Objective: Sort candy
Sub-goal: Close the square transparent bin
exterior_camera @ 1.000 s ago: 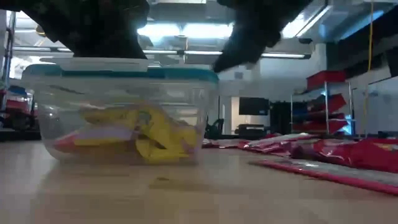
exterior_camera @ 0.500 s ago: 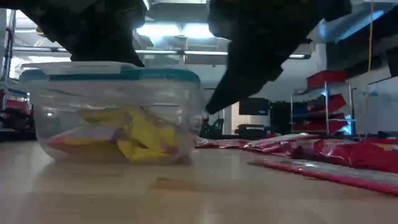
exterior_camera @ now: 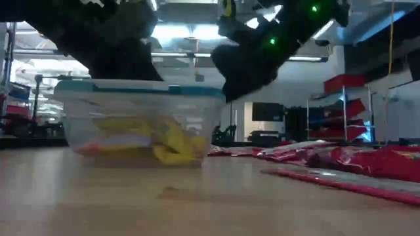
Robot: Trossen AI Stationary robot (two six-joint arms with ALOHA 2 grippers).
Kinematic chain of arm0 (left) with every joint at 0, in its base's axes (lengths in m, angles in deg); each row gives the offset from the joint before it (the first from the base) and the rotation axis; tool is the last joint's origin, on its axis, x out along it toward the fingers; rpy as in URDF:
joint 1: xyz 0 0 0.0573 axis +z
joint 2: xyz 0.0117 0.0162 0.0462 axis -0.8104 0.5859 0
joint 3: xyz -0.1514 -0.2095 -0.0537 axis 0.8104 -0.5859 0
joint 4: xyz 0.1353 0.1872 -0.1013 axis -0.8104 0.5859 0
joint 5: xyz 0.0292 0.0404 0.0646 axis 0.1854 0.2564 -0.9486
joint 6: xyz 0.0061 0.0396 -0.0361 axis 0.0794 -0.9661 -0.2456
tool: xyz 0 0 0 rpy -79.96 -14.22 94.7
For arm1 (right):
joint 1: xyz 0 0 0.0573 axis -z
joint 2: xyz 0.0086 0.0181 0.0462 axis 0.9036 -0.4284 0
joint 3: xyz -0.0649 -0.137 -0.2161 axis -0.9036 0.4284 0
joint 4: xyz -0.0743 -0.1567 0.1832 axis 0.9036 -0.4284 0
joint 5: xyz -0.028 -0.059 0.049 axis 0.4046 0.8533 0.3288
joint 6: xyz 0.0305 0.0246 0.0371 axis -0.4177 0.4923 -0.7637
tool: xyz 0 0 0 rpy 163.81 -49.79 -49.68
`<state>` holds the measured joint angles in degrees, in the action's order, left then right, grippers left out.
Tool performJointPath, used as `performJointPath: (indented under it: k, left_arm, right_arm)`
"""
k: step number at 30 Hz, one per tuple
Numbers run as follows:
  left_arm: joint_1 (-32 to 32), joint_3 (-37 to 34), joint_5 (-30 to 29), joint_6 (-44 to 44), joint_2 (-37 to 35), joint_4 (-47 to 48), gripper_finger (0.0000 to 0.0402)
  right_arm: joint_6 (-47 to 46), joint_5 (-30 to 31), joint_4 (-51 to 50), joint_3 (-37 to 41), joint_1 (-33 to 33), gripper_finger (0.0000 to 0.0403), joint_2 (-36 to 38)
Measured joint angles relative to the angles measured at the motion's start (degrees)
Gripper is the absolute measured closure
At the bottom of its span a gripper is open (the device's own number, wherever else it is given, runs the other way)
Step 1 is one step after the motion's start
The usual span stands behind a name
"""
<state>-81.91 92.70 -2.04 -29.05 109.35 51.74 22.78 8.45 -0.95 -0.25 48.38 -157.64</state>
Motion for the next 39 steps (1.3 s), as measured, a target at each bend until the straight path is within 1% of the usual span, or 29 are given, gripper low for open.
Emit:
performJointPath:
  k: [1,3,6,10,11,13,15,17,21,23,28,31,33,35,39]
  left_arm:
    - [0.27,0.07,0.14,-1.33,-0.1,-0.47,0.0314]
    - [0.79,0.82,0.09,-3.46,-0.13,-0.16,0.0314]
    - [1.38,2.61,-0.4,-7.52,-1.26,0.98,0.0314]
    - [1.53,5.36,-0.33,-13.31,-3.93,2.36,0.0314]
    - [1.52,6.13,-0.52,-14.51,-4.85,1.65,0.0314]
    - [1.76,7.47,-1.18,-17.12,-6.19,1.71,0.0314]
    - [2.53,8.02,-1.24,-18.14,-6.62,4.07,0.0314]
    - [4.16,8.0,0.12,-16.49,-6.56,8.6,0.0314]
    - [7.37,8.02,8.93,-7.65,-6.6,19.47,0.0314]
    - [7.73,8.34,11.24,-4.91,-6.79,22.01,0.0314]
    - [5.56,8.23,10.48,-3.84,-6.81,22.25,0.0314]
    - [4.42,8.22,10.31,-2.48,-6.8,22.72,0.0314]
    - [3.78,8.22,10.23,-1.08,-6.81,23.68,0.0314]
    - [3.13,8.22,10.11,0.35,-6.84,24.13,0.0314]
    - [2.0,8.24,10.33,1.71,-6.84,23.66,0.0314]
  right_arm:
    - [1.14,-1.23,-0.59,0.08,-0.59,0.0403,1.18]
    - [3.33,-5.99,0.4,0.1,-1.7,0.0403,3.61]
    - [4.31,-17.35,2.75,0.07,-3.8,0.0403,5.34]
    - [4.19,-34.66,8.6,0.11,-7.24,0.0403,3.69]
    - [4.29,-37.79,10.19,0.09,-8.17,0.0403,2.99]
    - [4.66,-41.38,13.59,0.13,-9.76,0.0403,1.22]
    - [4.34,-41.26,15.22,0.13,-10.99,0.0403,-0.47]
    - [2.88,-38.94,15.54,0.13,-11.18,0.0403,-1.94]
    - [0.05,-34.15,15.53,0.17,-10.58,0.0403,-4.69]
    - [-1.05,-32.75,15.75,0.17,-10.1,0.0403,-5.42]
    - [-2.37,-29.19,15.06,0.15,-8.97,0.0403,-5.82]
    - [-3.23,-28.36,12.75,0.11,-8.22,0.0403,-5.52]
    - [-3.56,-26.23,10.94,0.04,-7.52,0.0403,-5.41]
    - [-4.21,-22.42,8.94,-0.02,-6.86,0.0403,-5.37]
    - [-5.15,-11.18,4.29,0.12,-4.81,0.0403,-5.3]
